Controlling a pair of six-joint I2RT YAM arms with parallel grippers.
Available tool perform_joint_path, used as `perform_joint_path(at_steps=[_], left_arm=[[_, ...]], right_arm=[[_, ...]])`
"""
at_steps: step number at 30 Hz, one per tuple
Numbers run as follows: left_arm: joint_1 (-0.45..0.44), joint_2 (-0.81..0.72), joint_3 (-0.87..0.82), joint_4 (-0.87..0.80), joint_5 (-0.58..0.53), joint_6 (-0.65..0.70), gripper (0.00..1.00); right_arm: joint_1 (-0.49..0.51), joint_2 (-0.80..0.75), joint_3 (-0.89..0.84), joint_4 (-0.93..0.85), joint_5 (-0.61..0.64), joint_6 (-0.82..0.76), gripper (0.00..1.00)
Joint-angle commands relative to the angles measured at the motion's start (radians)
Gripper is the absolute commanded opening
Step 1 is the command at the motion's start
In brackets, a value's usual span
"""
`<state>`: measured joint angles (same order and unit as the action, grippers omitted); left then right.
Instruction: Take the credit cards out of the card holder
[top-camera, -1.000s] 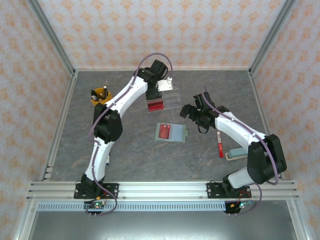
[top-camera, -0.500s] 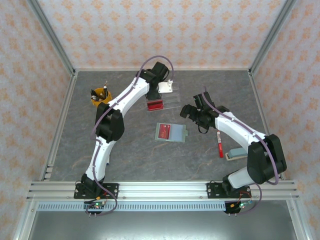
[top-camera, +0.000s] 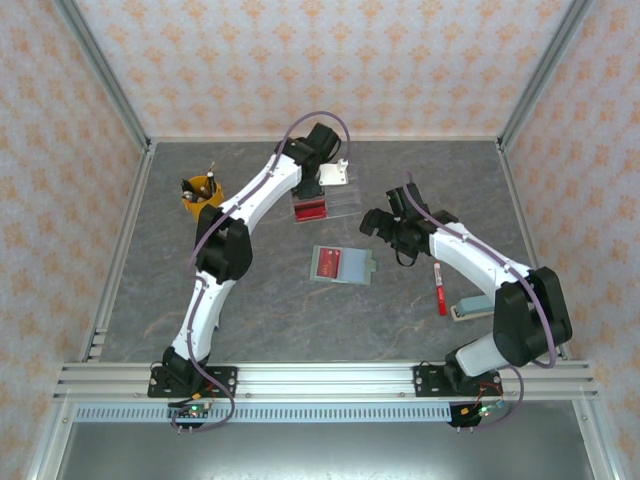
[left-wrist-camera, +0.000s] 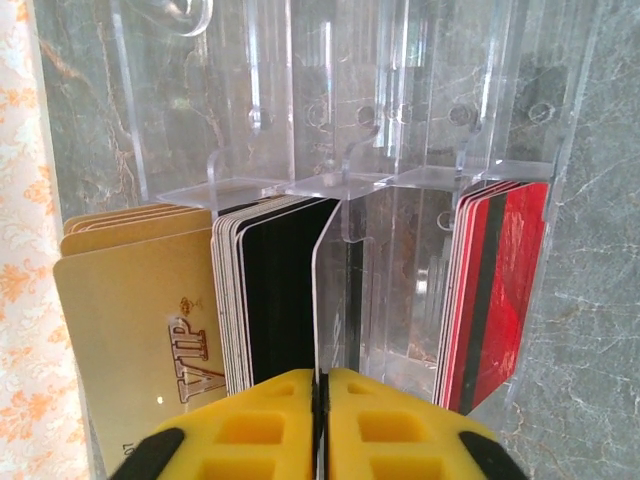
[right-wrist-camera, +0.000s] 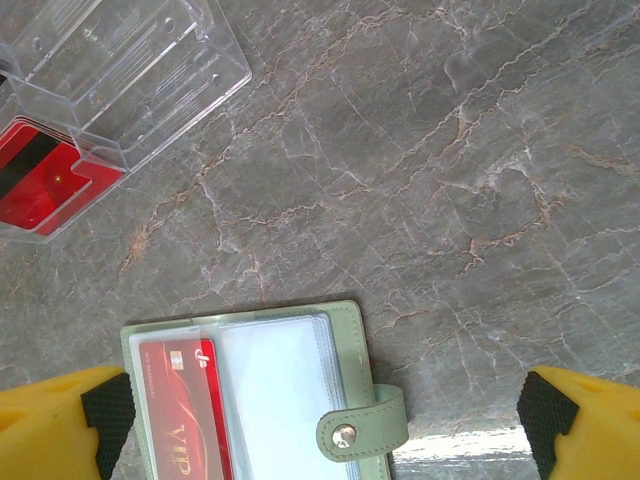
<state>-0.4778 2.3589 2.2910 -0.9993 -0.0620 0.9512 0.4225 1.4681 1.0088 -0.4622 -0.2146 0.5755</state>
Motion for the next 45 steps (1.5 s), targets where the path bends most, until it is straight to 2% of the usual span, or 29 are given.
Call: perform_joint_path(at_steps=[1,4,7,11,15,18,21,26,29,32,37,41,45], left_arm=[[-0.003,0.003,0.038,-0.007,-0.049,-0.023,0.22],[-0.004,0.001,0.047,0.021,-0.092,-0.046,0.35],[-0.004,-0.011,0.051,0.04,-0.115,-0.073,0.39],[-0.002,-0.055,0.046,0.041,-0.078,-0.141,0.44],[0.001,-0.144,-0.019,0.076,-0.048,-0.259,0.51],[0.002,-0.227,-0.085,0.108,-0.065,-0.392,0.57],[0.005,-0.317,-0.192,0.149,-0.074,-0.51,0.63],[0.005,-0.522,-0.485,0.32,-0.082,-0.716,0.7],[0.007,-0.626,-0.661,0.433,-0.167,-0.893,0.74],[0.005,-0.712,-0.788,0.46,-0.203,-1.026,0.78],[0.006,-0.824,-0.972,0.49,-0.193,-1.192,0.89],[0.009,-0.887,-1.083,0.513,-0.168,-1.317,1.0],[0.019,-0.929,-1.178,0.564,-0.117,-1.404,1.0]], right_arm=[[0.0,0.015,0.03,-0.016,-0.011,0.012,1.0],[0.0,0.011,0.028,-0.016,-0.011,0.012,1.0],[-0.001,0.005,0.022,-0.014,-0.011,0.014,1.0],[0.0,-0.001,0.016,-0.01,-0.018,0.011,1.0],[0.011,-0.003,0.013,0.002,-0.037,-0.007,0.98],[0.037,0.012,0.023,0.002,-0.046,-0.025,0.95],[0.067,0.052,0.048,0.003,-0.096,-0.048,0.89],[0.117,0.13,0.071,0.054,-0.213,-0.048,0.77],[0.134,0.179,0.074,0.102,-0.281,-0.02,0.7],[0.142,0.228,0.079,0.147,-0.332,0.008,0.64],[0.145,0.297,0.108,0.177,-0.35,0.037,0.52],[0.146,0.34,0.137,0.172,-0.332,0.042,0.49],[0.145,0.378,0.168,0.137,-0.285,0.037,0.47]])
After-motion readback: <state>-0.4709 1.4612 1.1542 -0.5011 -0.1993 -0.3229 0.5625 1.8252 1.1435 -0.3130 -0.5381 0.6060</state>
